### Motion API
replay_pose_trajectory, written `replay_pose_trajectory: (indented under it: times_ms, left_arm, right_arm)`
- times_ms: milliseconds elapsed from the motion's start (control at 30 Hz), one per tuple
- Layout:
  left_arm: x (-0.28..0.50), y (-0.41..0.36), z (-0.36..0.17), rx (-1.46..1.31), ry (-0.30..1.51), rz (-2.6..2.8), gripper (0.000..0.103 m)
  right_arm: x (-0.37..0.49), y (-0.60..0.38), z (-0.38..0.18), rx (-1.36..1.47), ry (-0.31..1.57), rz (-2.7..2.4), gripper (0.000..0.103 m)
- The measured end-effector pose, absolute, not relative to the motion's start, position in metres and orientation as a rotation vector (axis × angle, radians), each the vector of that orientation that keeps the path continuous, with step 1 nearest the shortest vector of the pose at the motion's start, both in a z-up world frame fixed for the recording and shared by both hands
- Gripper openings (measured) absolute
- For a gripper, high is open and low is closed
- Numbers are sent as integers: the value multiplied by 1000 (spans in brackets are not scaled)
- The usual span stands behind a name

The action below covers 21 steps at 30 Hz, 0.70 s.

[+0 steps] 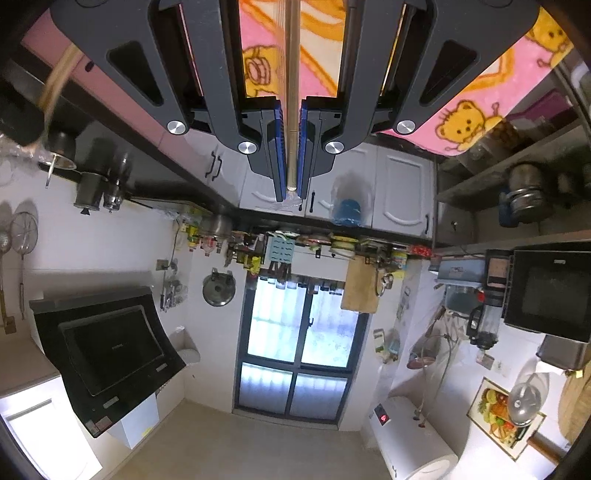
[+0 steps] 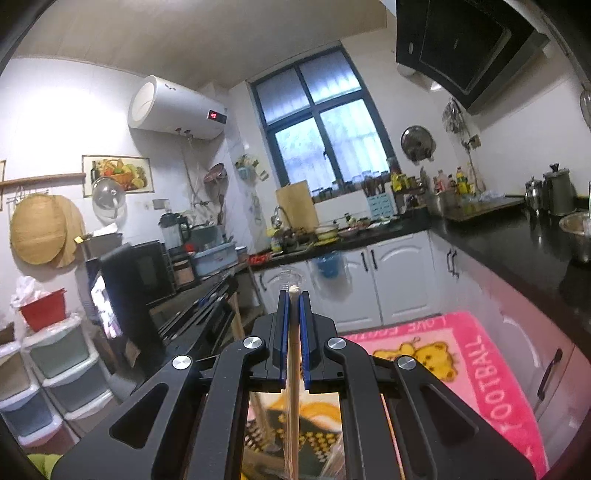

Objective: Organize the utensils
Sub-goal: 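Lift both held chopsticks and carry them above the green caddy, then open the left tool to drop its chopstick into the caddy while the right tool releases its own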

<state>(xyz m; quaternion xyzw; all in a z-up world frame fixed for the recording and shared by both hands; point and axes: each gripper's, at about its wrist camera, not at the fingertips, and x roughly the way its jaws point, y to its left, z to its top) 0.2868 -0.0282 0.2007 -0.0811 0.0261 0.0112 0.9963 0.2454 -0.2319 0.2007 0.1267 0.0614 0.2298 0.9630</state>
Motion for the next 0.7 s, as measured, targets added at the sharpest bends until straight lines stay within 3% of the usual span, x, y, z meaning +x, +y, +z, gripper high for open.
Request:
replay_pose_trajectory:
  times_ms: [533, 633, 700]
  left_arm:
    - [295, -30, 180, -143, 40, -36, 4]
    - [291, -28, 179, -148, 58, -57, 15]
    - [286, -28, 178, -140, 65, -57, 17]
  right_arm:
    - [287, -223, 158, 276, 162, 453, 7]
    - [285, -224, 152, 277, 187, 464, 28]
    - [281, -226, 147, 272, 202, 466, 29]
